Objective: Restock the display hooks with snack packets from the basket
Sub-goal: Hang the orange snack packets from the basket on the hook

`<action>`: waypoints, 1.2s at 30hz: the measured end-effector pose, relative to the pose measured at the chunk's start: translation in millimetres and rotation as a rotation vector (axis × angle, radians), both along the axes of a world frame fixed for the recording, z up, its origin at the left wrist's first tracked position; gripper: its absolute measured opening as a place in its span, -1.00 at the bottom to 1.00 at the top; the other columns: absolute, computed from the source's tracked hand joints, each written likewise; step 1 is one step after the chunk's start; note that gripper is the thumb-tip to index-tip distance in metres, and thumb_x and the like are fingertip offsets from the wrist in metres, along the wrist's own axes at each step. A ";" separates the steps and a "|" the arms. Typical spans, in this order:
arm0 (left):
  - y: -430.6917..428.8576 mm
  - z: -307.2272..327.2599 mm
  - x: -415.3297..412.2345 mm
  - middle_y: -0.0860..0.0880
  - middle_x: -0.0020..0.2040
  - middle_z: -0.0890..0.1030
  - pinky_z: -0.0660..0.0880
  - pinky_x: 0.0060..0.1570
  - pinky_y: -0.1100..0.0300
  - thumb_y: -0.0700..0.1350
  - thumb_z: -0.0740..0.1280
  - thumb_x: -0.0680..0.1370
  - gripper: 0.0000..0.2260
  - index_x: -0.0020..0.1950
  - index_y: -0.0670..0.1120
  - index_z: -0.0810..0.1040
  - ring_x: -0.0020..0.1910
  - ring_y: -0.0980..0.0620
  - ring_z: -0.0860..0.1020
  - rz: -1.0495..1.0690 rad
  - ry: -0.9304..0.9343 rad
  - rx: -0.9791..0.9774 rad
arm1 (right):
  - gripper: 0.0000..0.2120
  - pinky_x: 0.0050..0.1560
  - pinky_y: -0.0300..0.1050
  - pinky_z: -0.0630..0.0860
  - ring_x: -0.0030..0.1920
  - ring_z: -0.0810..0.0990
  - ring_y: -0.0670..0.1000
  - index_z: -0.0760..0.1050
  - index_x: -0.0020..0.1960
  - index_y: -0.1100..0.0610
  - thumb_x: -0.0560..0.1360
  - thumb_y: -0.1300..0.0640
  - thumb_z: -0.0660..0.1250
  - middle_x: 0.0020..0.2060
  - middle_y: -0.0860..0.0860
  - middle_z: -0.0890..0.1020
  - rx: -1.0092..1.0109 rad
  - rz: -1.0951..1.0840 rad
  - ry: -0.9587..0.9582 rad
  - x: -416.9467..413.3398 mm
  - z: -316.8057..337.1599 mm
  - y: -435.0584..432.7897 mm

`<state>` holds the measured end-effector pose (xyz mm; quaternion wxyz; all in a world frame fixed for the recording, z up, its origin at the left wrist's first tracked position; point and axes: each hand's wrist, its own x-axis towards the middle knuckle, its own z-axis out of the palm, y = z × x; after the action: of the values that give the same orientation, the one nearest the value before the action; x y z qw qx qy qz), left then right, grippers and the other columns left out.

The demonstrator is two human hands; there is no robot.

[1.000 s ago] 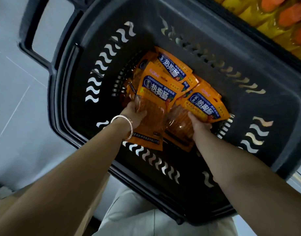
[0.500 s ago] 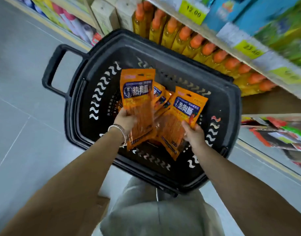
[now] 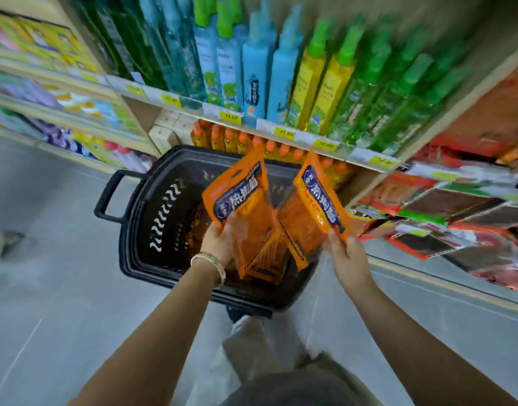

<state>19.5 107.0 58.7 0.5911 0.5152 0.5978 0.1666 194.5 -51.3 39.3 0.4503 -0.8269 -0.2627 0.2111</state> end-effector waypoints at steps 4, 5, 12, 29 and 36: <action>-57.1 34.8 43.2 -0.15 -0.15 0.61 0.52 -0.18 0.15 -0.03 0.23 0.60 -0.76 0.08 -0.19 0.52 -0.16 -0.11 0.56 -0.032 -0.125 0.036 | -0.68 -0.10 -0.19 0.28 -0.22 0.41 -0.08 0.48 -0.07 0.24 0.60 -0.02 0.17 -0.24 0.01 0.51 0.148 -0.253 0.113 37.7 24.7 -67.4; -71.8 42.1 55.9 -0.19 -0.13 0.61 0.55 -0.16 0.08 0.00 0.24 0.59 -0.71 0.10 -0.22 0.52 -0.16 -0.15 0.57 -0.071 -0.130 0.051 | -0.67 -0.11 -0.20 0.27 -0.24 0.41 -0.10 0.47 -0.12 0.18 0.61 -0.06 0.14 -0.26 -0.03 0.50 0.170 -0.274 0.113 51.0 33.5 -86.0; -169.7 111.8 154.0 -0.22 0.28 0.48 0.25 0.02 0.23 0.20 0.04 0.60 -0.43 0.30 -0.24 0.45 0.26 -0.13 0.43 -0.222 -0.095 0.309 | -0.75 -0.07 -0.33 0.28 -0.04 0.48 -0.10 0.53 0.02 0.13 0.64 0.06 0.10 -0.09 -0.02 0.56 0.206 -0.221 -0.186 135.6 112.4 -211.2; -194.6 295.4 327.4 0.02 -0.16 0.62 0.52 0.02 0.07 0.04 0.32 0.53 -0.83 -0.22 0.02 0.53 -0.11 -0.01 0.61 -0.262 -0.598 0.664 | -0.86 -0.24 -0.42 0.30 -0.26 0.44 -0.29 0.44 -0.05 0.05 0.63 0.07 0.14 -0.22 -0.18 0.50 0.560 -0.420 -0.572 311.9 308.8 -267.4; -162.6 350.8 381.2 0.24 -0.40 0.59 0.44 -0.40 0.44 0.03 0.34 0.51 -0.79 -0.33 0.07 0.55 -0.42 0.32 0.53 -0.212 -0.717 0.822 | -0.71 -0.23 -0.25 0.35 -0.31 0.40 -0.21 0.48 -0.06 0.24 0.60 0.02 0.15 -0.23 -0.03 0.52 0.718 -0.433 -0.577 375.3 375.5 -216.6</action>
<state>400.7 -55.6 409.4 0.5215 0.6716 0.1899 0.4908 569.8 -267.9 414.8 0.6487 -0.6800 -0.2551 -0.2274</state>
